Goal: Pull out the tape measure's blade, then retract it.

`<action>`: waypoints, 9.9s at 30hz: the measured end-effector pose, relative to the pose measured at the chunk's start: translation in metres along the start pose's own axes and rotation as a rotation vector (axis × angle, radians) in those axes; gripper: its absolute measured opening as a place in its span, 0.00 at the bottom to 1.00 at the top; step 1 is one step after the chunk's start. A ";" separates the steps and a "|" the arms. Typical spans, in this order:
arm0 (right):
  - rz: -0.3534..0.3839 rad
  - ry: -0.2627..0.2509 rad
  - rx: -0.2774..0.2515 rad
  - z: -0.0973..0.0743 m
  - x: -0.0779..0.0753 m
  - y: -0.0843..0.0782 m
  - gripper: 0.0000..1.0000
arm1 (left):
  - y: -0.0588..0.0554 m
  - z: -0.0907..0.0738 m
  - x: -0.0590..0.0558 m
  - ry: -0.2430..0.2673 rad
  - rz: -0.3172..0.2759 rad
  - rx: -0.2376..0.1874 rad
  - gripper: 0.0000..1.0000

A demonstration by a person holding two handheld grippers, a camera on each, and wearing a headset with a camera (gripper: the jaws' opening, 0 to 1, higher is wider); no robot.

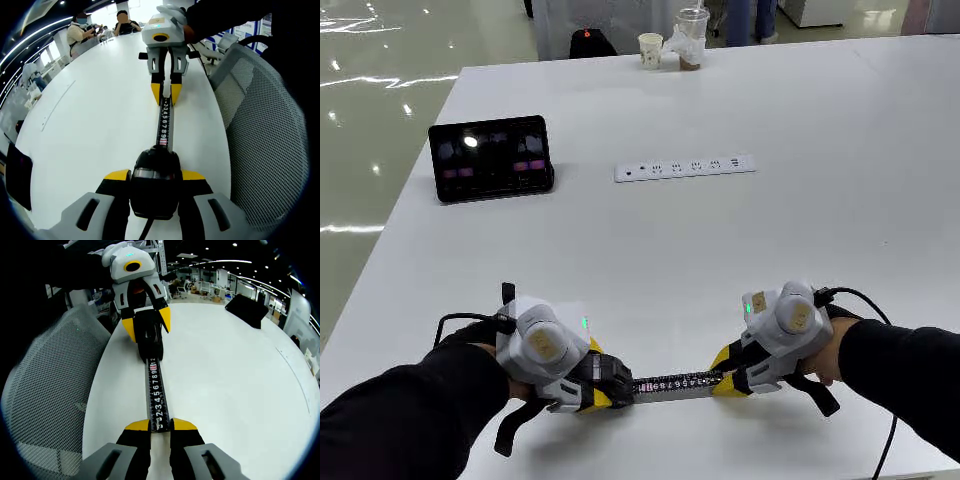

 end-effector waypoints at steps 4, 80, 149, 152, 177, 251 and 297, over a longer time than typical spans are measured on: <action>-0.001 0.000 0.003 -0.002 0.000 -0.002 0.11 | 0.000 0.000 0.000 0.001 0.000 -0.001 0.30; 0.037 -0.025 0.008 -0.029 0.001 -0.031 0.11 | 0.000 0.000 -0.001 0.004 0.002 -0.013 0.30; 0.089 -0.060 0.030 -0.067 -0.001 -0.072 0.10 | 0.001 0.001 -0.001 0.014 0.000 -0.008 0.31; 0.093 -0.061 0.032 -0.069 0.000 -0.075 0.10 | 0.000 0.001 -0.002 0.015 0.000 -0.008 0.31; 0.080 -0.049 0.067 -0.072 0.000 -0.074 0.11 | -0.001 0.001 -0.003 0.023 -0.013 -0.038 0.32; 0.311 -0.314 -0.020 -0.096 0.021 -0.071 0.41 | -0.036 -0.045 0.002 0.197 -0.445 -0.169 0.76; 0.485 -0.473 -0.128 -0.141 0.067 -0.130 0.97 | -0.116 -0.093 -0.037 0.354 -0.648 -0.224 0.99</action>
Point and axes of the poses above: the centre of the closed fingertips' face, and the gripper's own axes: z roughly forward along the fingers, x roughly to its left, y roughly out of its top, the point moved 9 cm from there along -z, roughly backward along the fingers
